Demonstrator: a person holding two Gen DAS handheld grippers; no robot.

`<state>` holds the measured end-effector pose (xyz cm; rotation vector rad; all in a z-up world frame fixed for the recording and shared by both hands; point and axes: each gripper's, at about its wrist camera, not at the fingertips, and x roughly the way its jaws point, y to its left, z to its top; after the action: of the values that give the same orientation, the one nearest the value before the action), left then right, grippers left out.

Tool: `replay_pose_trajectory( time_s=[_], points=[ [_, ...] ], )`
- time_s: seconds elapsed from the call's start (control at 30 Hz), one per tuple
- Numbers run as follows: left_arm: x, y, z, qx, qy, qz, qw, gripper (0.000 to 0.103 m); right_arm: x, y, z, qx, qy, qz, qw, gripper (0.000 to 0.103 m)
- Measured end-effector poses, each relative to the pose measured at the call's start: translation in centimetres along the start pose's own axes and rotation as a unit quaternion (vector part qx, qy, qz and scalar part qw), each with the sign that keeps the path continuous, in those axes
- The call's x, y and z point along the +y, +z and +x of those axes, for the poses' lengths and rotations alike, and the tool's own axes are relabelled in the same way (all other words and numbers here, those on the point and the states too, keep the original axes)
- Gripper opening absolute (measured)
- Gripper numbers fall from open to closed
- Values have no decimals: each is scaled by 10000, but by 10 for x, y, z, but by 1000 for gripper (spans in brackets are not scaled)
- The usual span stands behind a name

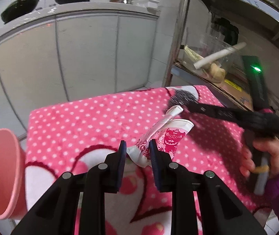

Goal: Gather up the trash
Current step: 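Grasp the white-and-pink cup wrapper with the left tool while the right tool grasps the steel wool, then lift the cup wrapper and steel wool and carry them over the pink bucket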

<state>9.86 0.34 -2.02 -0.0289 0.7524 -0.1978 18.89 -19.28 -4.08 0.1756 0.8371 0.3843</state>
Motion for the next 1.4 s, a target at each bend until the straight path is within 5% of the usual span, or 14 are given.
replay_pose_trajectory(
  time_s=[0.6,1.4],
  points=[
    [34,-18,-82,-404,711,-554,9951,23,88,-61,-71,6,367,-531,9979,19],
    [73,-31,-150,-1043,1128,-930,9837,23,160,-64,-89,-122,575,-1097,9922,19]
  ],
)
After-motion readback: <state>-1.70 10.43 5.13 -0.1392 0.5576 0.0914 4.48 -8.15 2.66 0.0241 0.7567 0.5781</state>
